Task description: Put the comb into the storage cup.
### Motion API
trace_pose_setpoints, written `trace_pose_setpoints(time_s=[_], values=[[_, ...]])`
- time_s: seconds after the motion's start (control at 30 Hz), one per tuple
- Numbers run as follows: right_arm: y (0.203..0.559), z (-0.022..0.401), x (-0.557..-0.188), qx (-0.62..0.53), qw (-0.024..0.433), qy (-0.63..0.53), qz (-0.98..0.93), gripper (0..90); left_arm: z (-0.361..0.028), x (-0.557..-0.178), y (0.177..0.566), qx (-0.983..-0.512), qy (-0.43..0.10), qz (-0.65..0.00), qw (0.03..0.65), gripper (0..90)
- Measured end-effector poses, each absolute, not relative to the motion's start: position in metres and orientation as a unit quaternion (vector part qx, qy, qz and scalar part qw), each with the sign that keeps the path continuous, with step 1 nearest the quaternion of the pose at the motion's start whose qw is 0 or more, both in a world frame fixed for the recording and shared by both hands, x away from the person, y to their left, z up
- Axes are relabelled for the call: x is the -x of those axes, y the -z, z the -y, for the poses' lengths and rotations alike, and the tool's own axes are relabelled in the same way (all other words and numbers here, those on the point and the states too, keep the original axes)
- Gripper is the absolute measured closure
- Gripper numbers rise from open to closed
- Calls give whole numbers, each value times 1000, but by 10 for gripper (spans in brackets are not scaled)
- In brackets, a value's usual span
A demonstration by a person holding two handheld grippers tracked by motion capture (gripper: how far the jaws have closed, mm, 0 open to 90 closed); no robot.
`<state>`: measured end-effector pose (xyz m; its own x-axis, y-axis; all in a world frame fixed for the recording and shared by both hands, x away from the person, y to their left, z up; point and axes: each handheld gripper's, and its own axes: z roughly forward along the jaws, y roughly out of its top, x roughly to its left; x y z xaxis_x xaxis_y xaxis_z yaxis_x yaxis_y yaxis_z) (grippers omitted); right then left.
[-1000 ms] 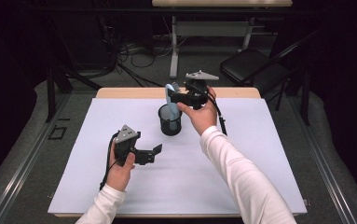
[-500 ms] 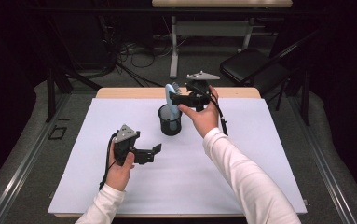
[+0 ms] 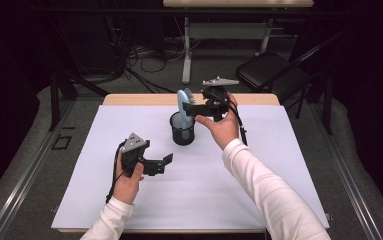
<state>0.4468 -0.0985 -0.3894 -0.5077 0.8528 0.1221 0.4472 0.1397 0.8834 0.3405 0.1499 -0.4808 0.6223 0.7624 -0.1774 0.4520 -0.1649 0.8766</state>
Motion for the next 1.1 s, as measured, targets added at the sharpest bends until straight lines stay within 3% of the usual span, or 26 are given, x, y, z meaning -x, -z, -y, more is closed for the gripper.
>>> trace_pose_setpoints(time_s=[1.1], values=[[389, 102, -420, -431, 197, -446, -759, 0, -161, -343, 475, -740, -141, -416, 509, 5]])
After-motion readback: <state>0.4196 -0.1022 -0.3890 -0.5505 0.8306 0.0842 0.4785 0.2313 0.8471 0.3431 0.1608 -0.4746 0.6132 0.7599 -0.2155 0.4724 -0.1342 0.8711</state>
